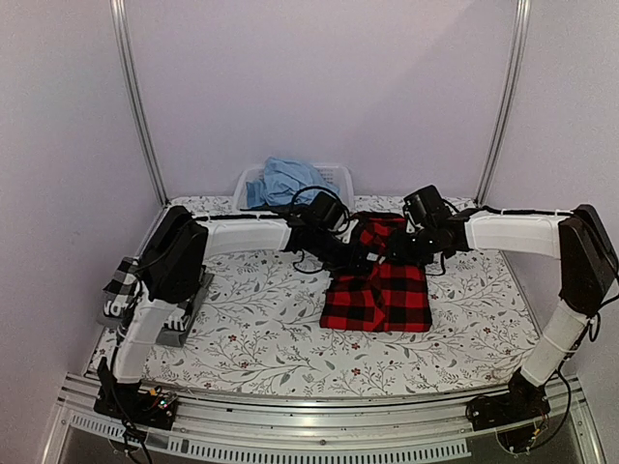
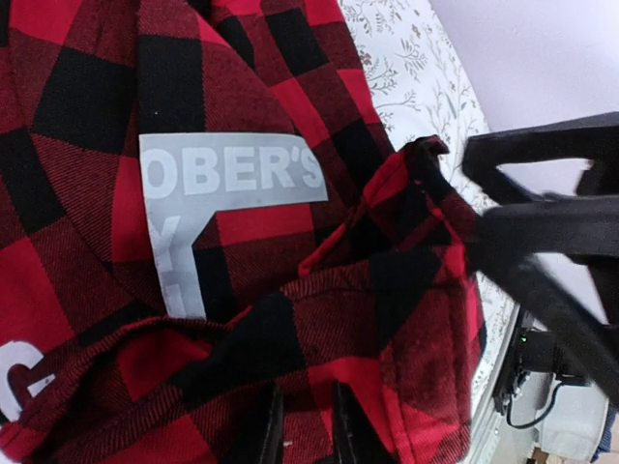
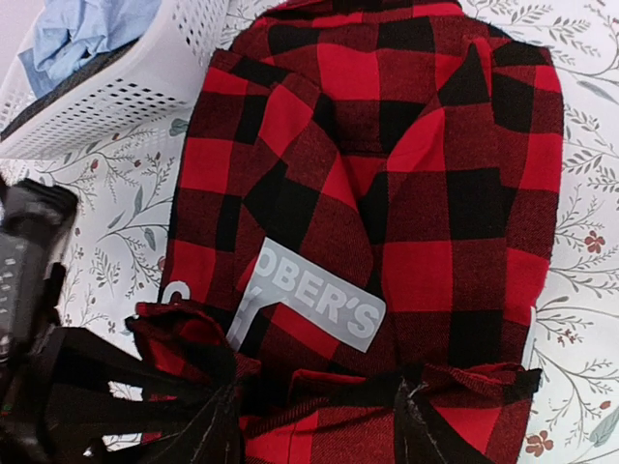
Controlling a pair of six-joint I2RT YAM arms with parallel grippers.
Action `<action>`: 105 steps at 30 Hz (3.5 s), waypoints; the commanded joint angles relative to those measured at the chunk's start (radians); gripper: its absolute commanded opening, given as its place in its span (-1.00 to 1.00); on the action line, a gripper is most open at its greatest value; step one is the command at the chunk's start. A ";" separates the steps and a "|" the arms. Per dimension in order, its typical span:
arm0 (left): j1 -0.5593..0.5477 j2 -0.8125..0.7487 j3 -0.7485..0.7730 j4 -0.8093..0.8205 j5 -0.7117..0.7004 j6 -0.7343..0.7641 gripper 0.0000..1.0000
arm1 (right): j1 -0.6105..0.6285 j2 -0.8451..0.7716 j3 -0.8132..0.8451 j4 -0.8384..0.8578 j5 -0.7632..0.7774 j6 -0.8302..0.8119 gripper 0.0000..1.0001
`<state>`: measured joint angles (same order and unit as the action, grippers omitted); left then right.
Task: Fold and stack the long sleeve shirts
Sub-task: Smooth out the 2/3-rectangle-folded shirt at the center of the board.
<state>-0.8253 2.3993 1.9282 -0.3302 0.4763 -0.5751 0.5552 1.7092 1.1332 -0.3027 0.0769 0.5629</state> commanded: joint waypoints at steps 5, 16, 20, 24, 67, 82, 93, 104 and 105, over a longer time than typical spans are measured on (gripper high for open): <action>0.025 0.070 0.103 -0.037 -0.022 -0.002 -0.64 | 0.008 -0.219 -0.057 -0.020 0.007 0.019 0.27; 0.066 0.048 0.165 -0.102 -0.068 0.043 -0.60 | 0.049 -0.025 0.002 0.053 -0.208 0.020 0.27; 0.091 -0.056 0.012 -0.053 -0.073 0.037 -0.59 | 0.044 0.027 0.008 0.121 -0.281 0.034 0.33; 0.111 -0.143 -0.110 -0.020 -0.072 0.033 -0.58 | 0.010 0.080 0.011 0.179 -0.338 0.060 0.30; 0.116 -0.194 -0.296 0.043 -0.007 0.058 -0.51 | -0.021 0.091 0.026 0.053 -0.031 -0.015 -1.00; 0.110 -0.255 -0.348 0.053 0.009 0.078 -0.53 | 0.078 -0.035 0.082 -0.171 0.170 0.010 0.32; 0.111 -0.304 -0.357 0.033 0.026 0.095 -0.53 | 0.152 -0.003 -0.029 -0.125 0.172 0.147 0.44; 0.109 -0.302 -0.362 0.017 0.024 0.096 -0.54 | 0.098 0.193 -0.040 -0.059 0.085 0.128 0.51; 0.109 -0.301 -0.362 0.015 0.026 0.095 -0.54 | 0.098 0.181 -0.040 -0.068 0.095 0.130 0.53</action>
<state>-0.7090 2.1254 1.5787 -0.3061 0.4900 -0.4969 0.6579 1.8675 1.1061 -0.3557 0.1879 0.6811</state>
